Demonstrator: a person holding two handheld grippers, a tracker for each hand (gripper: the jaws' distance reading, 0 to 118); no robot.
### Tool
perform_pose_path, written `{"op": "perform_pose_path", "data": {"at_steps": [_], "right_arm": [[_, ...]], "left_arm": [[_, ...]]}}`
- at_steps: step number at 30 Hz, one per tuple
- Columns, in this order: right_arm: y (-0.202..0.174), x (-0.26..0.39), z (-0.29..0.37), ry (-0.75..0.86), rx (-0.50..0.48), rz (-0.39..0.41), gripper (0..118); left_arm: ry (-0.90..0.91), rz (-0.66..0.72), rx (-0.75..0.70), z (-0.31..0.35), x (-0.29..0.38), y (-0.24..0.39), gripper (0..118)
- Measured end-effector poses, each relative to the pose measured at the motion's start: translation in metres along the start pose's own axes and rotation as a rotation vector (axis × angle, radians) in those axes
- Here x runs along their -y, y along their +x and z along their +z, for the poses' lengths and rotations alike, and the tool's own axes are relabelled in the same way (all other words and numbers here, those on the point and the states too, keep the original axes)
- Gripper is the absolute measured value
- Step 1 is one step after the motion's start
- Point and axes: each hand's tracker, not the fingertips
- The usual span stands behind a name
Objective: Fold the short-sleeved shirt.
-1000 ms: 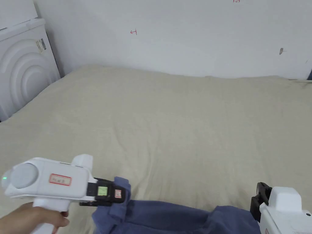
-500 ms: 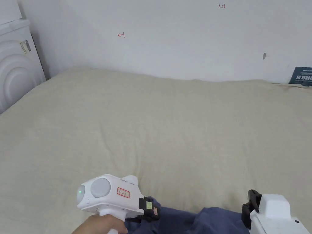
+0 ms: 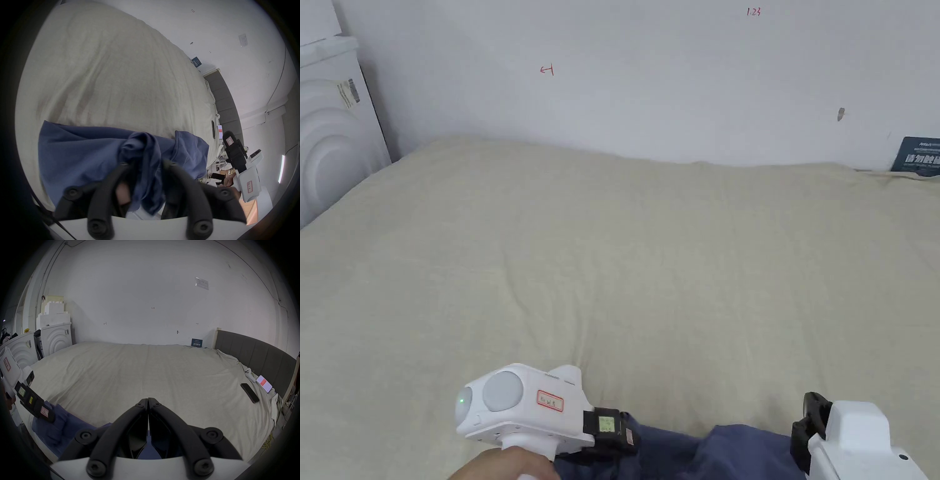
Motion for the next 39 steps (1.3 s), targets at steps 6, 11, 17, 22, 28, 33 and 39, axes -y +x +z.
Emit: {"op": "perform_pose_path", "data": {"at_steps": [6,11,17,22,28,33,39], "right_arm": [[-0.001,0.0,-0.001,-0.002,-0.003,-0.002,1],[-0.002,0.0,-0.001,-0.003,-0.009,-0.006,1],[0.0,0.0,0.002,-0.003,-0.007,-0.01,1],[0.004,0.001,0.003,-0.004,0.0,-0.011,1],[0.008,0.002,0.005,-0.012,0.01,-0.009,1],[0.01,0.006,0.006,-0.018,0.011,-0.005,1],[0.013,0.004,0.006,-0.02,0.01,-0.005,1]], "left_arm": [[0.096,-0.036,0.046,0.035,0.004,-0.013,50],[0.082,-0.063,0.089,0.025,0.011,-0.02,17],[0.018,-0.074,0.139,-0.028,0.02,-0.014,9],[0.009,-0.033,0.186,-0.063,0.025,-0.009,9],[-0.015,-0.006,0.154,-0.089,0.032,-0.006,3],[-0.026,0.006,0.151,-0.087,0.029,-0.003,3],[0.075,-0.119,0.175,-0.018,0.02,-0.001,3]]}}
